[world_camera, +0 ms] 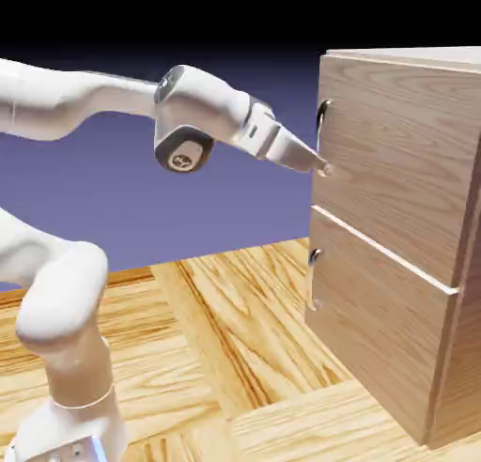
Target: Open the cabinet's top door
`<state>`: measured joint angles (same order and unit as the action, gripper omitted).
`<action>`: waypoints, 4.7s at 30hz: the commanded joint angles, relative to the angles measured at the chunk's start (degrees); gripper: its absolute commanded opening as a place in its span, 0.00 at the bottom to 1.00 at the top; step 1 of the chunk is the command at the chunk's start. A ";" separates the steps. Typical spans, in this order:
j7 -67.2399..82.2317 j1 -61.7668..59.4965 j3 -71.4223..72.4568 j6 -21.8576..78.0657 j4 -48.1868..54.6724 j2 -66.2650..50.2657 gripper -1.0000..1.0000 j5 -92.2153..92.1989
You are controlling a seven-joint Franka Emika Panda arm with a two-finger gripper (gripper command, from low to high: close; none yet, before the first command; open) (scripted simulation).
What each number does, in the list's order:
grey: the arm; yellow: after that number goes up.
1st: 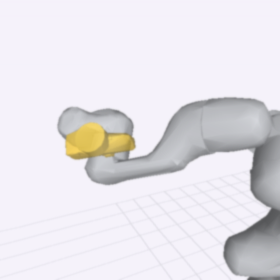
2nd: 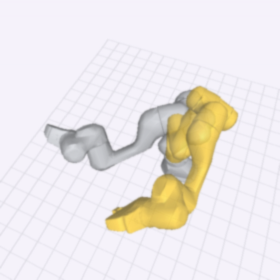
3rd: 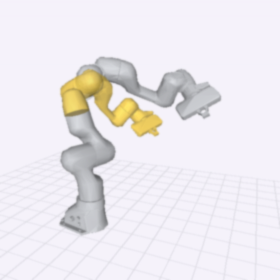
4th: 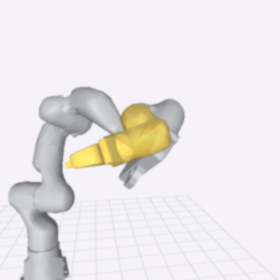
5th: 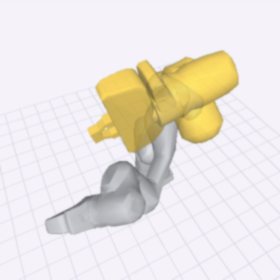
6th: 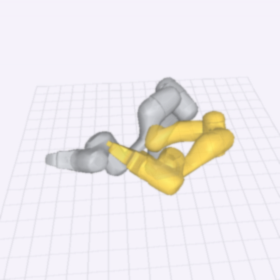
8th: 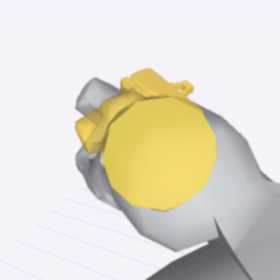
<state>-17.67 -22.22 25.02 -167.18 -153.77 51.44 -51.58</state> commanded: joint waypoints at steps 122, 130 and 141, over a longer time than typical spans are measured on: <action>107.00 -87.89 0.01 137.98 11.57 -17.21 0.00 -12.63; 111.94 -86.84 2.37 137.04 25.43 -33.83 0.00 -1.95; 110.16 -83.53 6.22 138.74 47.50 -56.48 0.00 8.18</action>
<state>92.54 -105.65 31.16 -28.41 -106.28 -5.04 -43.35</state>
